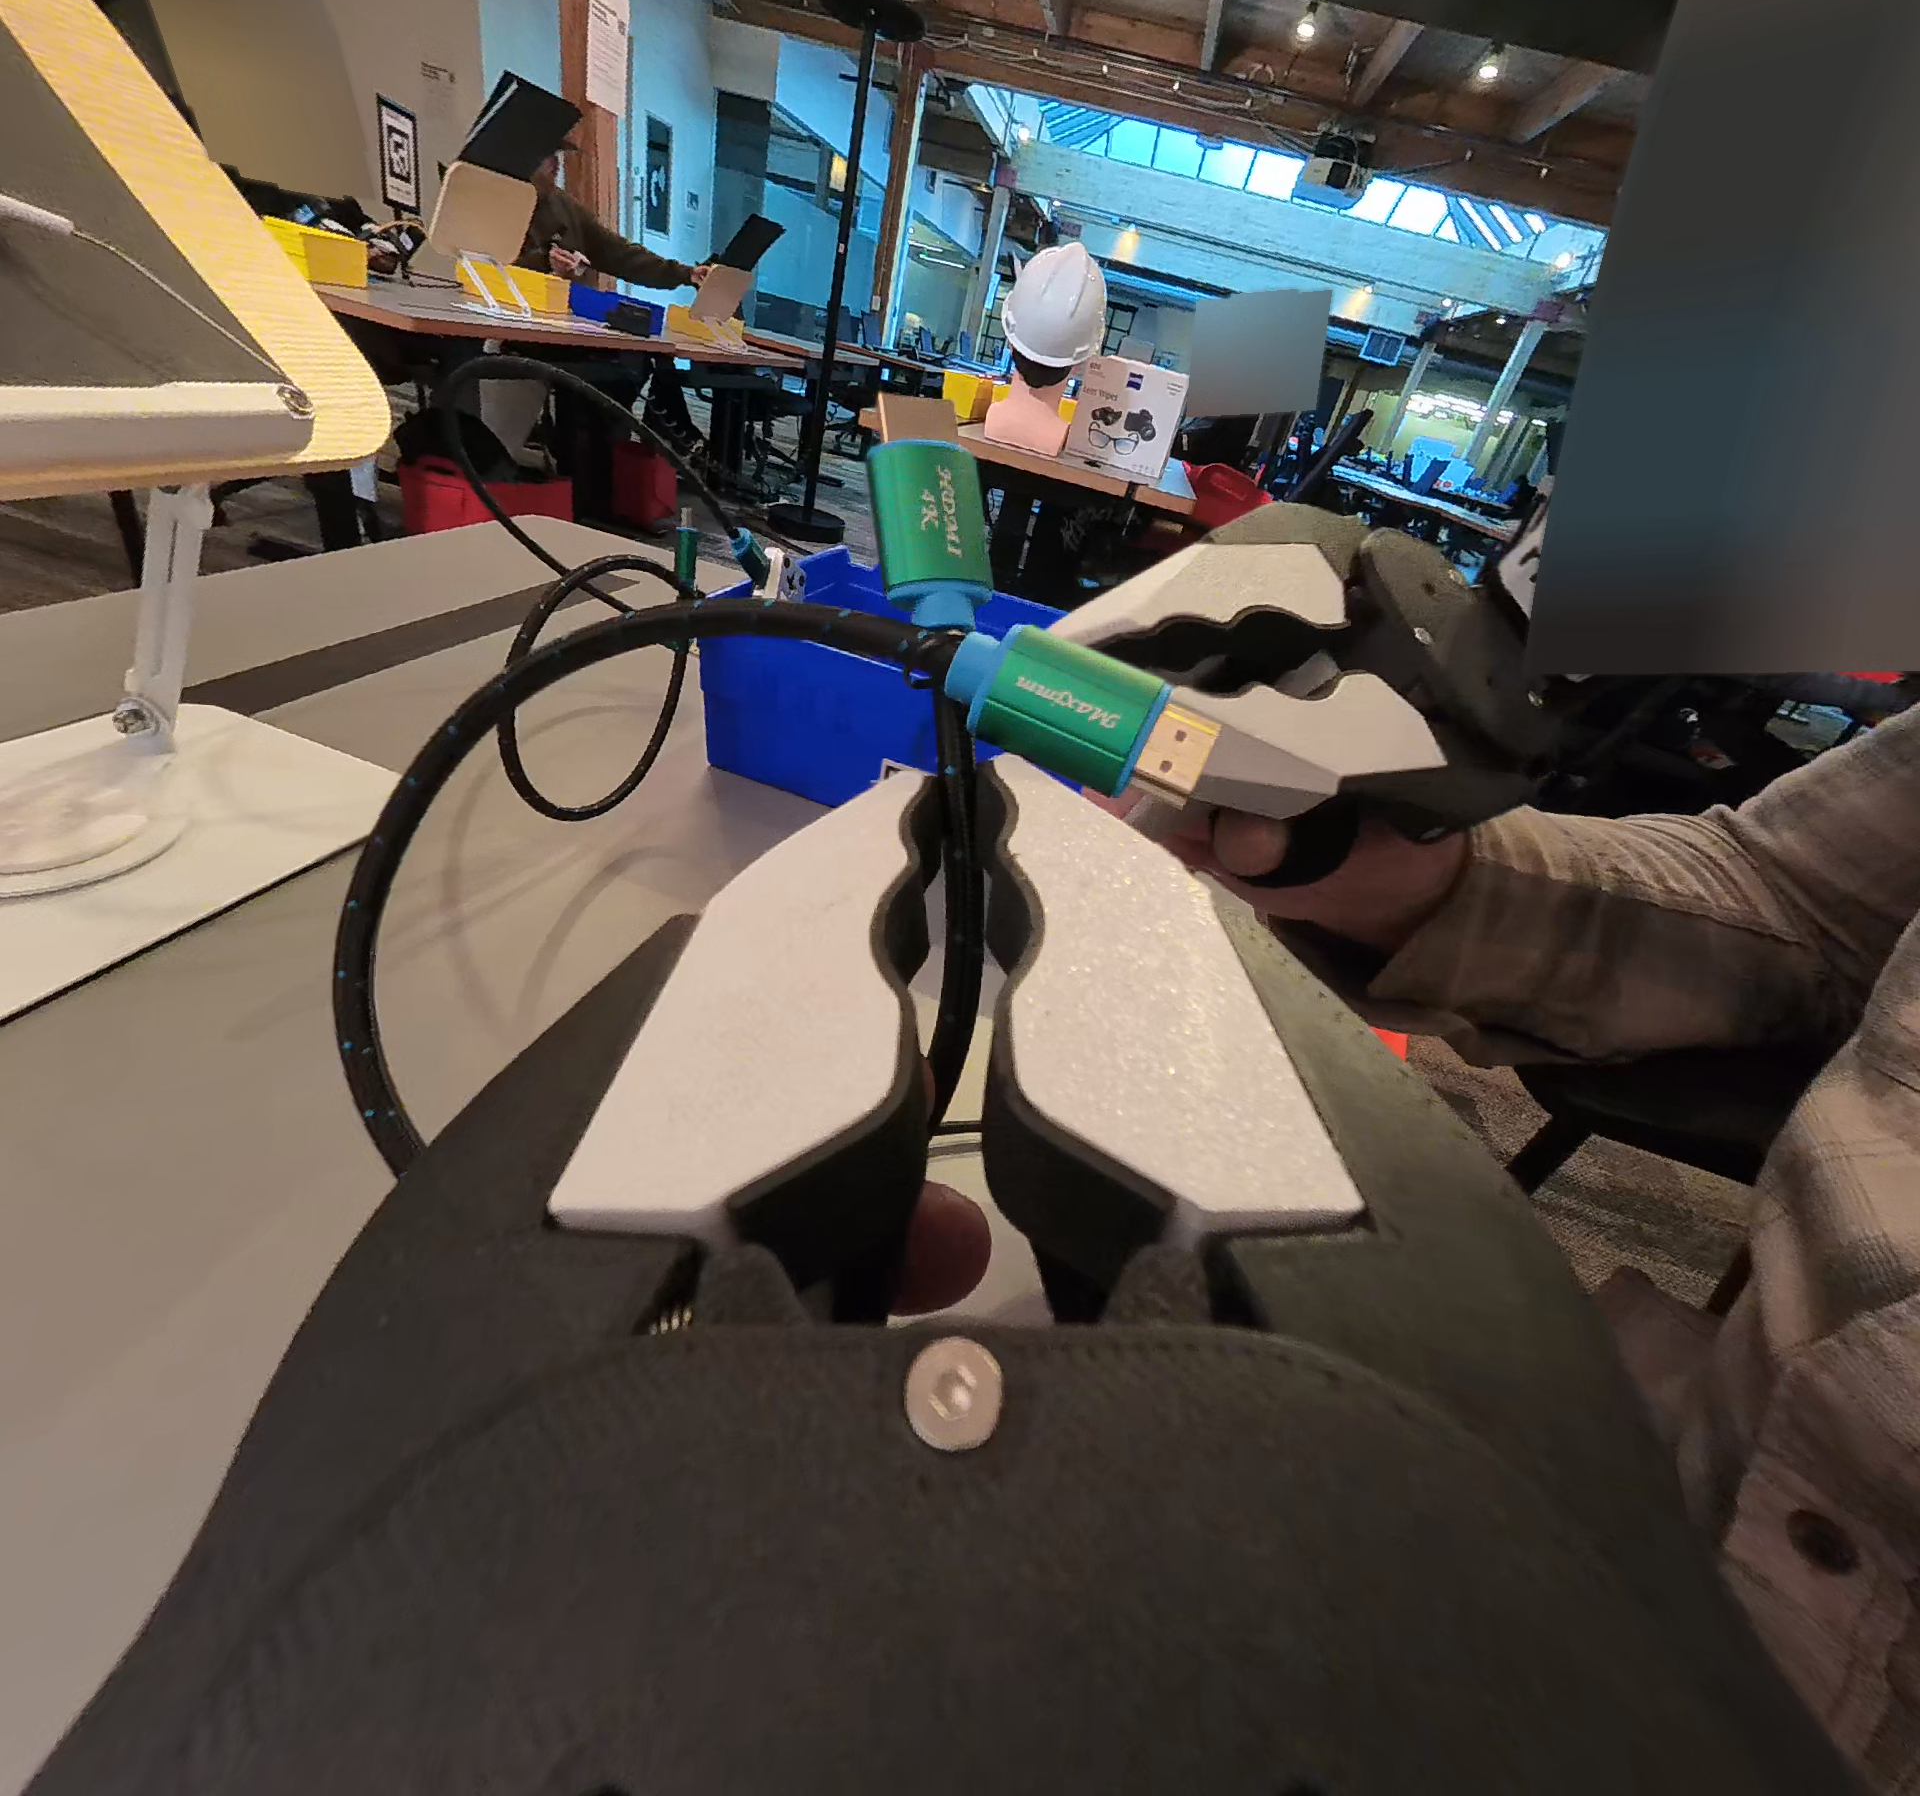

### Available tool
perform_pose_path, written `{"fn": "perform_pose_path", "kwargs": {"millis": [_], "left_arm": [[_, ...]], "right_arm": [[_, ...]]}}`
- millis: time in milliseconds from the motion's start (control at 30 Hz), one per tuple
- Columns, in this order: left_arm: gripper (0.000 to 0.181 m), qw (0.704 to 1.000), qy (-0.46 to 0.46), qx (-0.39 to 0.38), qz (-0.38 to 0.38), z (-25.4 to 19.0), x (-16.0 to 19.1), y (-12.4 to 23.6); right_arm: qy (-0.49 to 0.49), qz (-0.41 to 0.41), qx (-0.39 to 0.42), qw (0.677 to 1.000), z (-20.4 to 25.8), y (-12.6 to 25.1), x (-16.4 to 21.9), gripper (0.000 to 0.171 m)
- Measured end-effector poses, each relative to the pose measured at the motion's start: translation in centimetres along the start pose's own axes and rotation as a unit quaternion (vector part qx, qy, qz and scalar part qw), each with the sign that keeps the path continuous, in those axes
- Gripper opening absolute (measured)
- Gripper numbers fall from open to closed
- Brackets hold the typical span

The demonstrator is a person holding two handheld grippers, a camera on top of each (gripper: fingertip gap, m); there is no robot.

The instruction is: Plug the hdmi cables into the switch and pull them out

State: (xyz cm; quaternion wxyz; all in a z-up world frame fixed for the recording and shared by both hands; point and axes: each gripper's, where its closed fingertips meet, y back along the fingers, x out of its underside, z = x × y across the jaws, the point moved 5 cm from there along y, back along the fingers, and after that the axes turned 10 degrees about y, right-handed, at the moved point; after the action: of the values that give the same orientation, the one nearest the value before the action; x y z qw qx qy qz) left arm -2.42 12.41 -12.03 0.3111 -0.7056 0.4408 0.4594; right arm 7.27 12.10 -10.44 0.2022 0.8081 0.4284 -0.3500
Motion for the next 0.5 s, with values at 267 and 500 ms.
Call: {"fn": "perform_pose_path", "kwargs": {"millis": [267, 500], "left_arm": [[0.006, 1.0, 0.009, 0.018, -0.001, -0.26, 0.06, 0.02], [0.005, 1.0, -0.002, 0.009, -0.008, -0.28, -0.03, 0.09]], "right_arm": [[0.041, 0.01, 0.009, 0.999, 0.17, 0.17, -0.33, 0.0], [-0.018, -0.003, -0.015, 1.0, 0.04, 0.3, -0.52, 0.0]]}}
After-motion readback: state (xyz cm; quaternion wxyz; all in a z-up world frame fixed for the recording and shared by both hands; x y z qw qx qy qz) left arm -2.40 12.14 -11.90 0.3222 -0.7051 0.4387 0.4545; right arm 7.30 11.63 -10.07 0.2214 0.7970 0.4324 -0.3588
